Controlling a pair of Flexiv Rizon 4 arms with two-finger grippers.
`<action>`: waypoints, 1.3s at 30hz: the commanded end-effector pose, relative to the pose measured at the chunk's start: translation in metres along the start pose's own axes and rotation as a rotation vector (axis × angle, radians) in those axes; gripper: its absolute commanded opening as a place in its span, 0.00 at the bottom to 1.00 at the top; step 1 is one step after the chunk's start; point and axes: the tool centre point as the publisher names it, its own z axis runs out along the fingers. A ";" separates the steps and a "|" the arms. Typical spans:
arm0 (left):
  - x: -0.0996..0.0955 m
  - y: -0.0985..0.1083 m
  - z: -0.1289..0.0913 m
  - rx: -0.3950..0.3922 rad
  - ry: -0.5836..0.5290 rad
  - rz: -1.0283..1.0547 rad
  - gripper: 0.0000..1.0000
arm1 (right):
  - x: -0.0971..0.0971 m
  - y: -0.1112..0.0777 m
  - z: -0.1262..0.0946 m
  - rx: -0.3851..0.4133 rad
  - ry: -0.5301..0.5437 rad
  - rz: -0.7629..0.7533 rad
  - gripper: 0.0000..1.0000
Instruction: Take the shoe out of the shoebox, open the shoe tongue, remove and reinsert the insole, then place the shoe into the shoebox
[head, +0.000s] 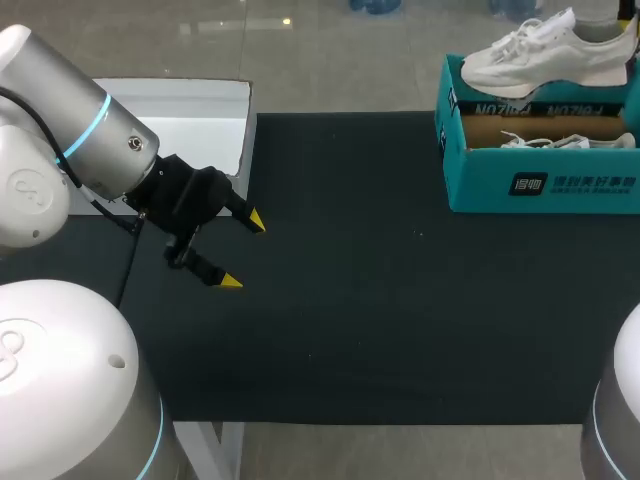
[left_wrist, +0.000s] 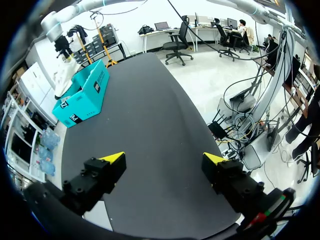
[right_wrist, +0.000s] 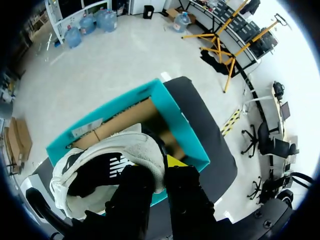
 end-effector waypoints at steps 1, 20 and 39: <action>0.000 0.000 0.001 -0.003 0.001 0.000 1.00 | -0.005 0.002 0.016 0.001 0.040 0.004 0.00; 0.000 0.000 0.001 -0.003 0.001 0.000 1.00 | -0.003 0.044 0.063 0.009 0.024 0.034 0.00; 0.000 0.000 0.001 -0.003 0.001 0.000 1.00 | 0.009 0.047 0.115 -0.024 0.033 0.045 0.00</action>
